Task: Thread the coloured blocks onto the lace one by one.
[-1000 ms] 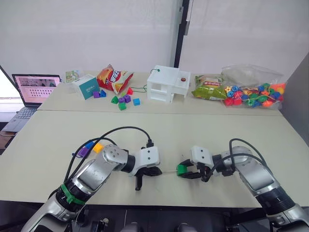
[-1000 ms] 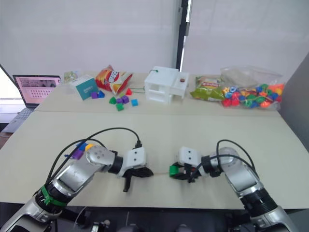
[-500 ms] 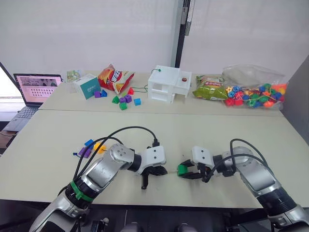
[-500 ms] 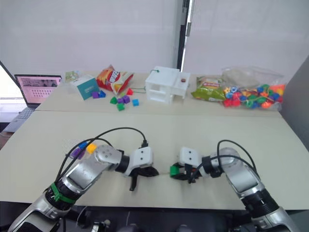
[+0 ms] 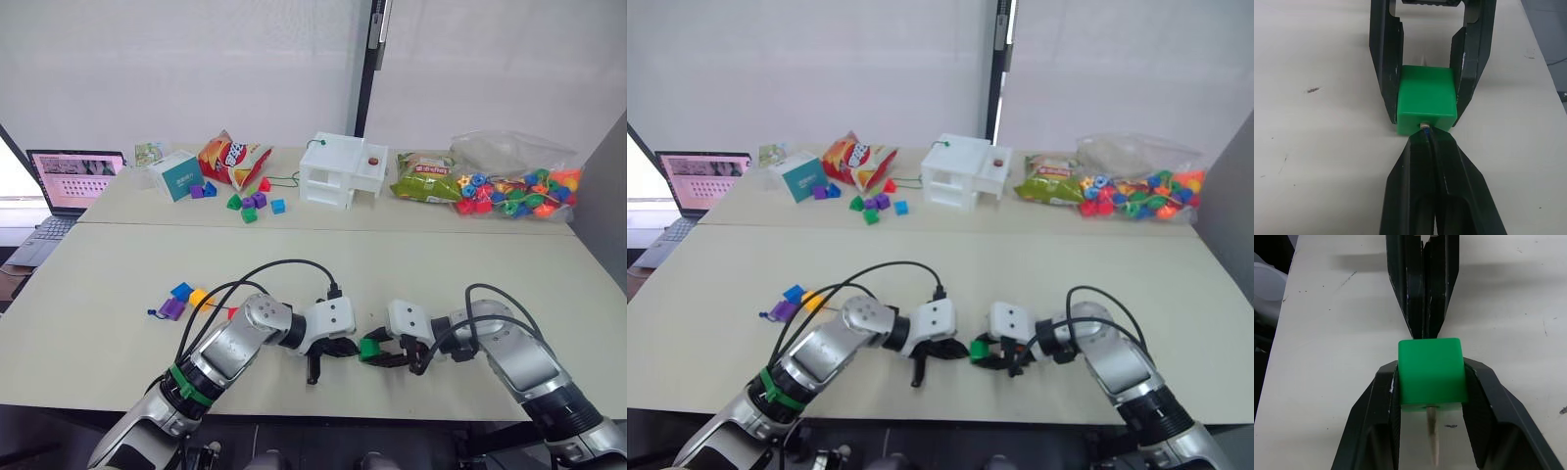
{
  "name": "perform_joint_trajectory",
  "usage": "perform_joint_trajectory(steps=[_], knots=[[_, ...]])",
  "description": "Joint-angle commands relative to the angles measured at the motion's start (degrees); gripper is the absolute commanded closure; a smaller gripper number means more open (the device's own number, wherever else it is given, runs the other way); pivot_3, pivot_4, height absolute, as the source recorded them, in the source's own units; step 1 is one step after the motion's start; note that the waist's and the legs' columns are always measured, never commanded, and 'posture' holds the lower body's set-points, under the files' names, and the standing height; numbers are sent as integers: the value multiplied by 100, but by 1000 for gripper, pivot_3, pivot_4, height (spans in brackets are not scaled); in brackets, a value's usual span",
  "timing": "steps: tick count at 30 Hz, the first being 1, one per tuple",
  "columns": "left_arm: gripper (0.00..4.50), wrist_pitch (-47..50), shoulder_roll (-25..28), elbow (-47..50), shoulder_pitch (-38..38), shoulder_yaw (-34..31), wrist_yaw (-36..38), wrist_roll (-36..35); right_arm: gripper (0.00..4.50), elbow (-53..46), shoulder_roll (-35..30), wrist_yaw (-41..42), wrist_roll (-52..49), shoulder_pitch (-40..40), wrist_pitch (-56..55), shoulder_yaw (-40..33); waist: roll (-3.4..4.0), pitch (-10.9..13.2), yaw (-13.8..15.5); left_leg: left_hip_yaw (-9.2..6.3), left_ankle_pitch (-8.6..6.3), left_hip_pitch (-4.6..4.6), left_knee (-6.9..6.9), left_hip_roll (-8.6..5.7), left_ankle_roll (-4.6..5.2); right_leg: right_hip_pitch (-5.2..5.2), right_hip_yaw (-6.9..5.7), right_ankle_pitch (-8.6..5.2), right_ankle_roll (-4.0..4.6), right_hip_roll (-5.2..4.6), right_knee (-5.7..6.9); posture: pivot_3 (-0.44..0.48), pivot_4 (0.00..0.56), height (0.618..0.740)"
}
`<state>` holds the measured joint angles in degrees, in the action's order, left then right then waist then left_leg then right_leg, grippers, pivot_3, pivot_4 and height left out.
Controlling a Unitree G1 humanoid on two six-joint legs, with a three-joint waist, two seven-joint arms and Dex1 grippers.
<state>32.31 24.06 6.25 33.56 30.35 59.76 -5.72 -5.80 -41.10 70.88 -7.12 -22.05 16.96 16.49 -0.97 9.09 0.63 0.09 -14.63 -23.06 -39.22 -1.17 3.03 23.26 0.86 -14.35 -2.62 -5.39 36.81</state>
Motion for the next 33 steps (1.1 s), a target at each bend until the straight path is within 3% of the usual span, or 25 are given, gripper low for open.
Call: perform_joint_trajectory(steps=[1,5,10,17,24,33], knots=[[3619,-327,166,258,-19,-304,208,-203,3315,-19,-8,-51,28,97,97,71,0,0,-2,0,0,1,0,1,0,0,0,0,0,0,0,0,150,740],[2324,-460,528,347,-201,-477,403,-314,3315,-30,-36,-86,3,136,110,51,0,0,-7,0,0,5,1,1,0,-3,1,0,0,0,0,0,150,740],[2324,-896,887,246,-458,-584,552,-223,3315,-63,-56,-122,-33,158,145,24,0,0,-2,-1,0,8,1,1,0,-6,1,0,0,-1,0,0,150,740],[2324,-1548,769,-372,-550,-497,377,48,3315,-110,-31,-159,-60,146,228,16,0,0,0,0,0,10,1,1,0,-7,0,0,0,-2,0,0,150,740],[4483,-1709,559,-515,-670,-435,332,118,3315,-162,-52,-169,-73,171,294,-5,0,-1,5,-1,0,15,1,1,1,-12,0,0,0,-2,0,0,150,740],[4483,-1571,79,-468,-488,-377,196,166,3315,-164,-32,-191,-54,164,324,3,0,0,5,0,0,12,1,0,1,-11,0,0,0,-3,1,0,150,740]])
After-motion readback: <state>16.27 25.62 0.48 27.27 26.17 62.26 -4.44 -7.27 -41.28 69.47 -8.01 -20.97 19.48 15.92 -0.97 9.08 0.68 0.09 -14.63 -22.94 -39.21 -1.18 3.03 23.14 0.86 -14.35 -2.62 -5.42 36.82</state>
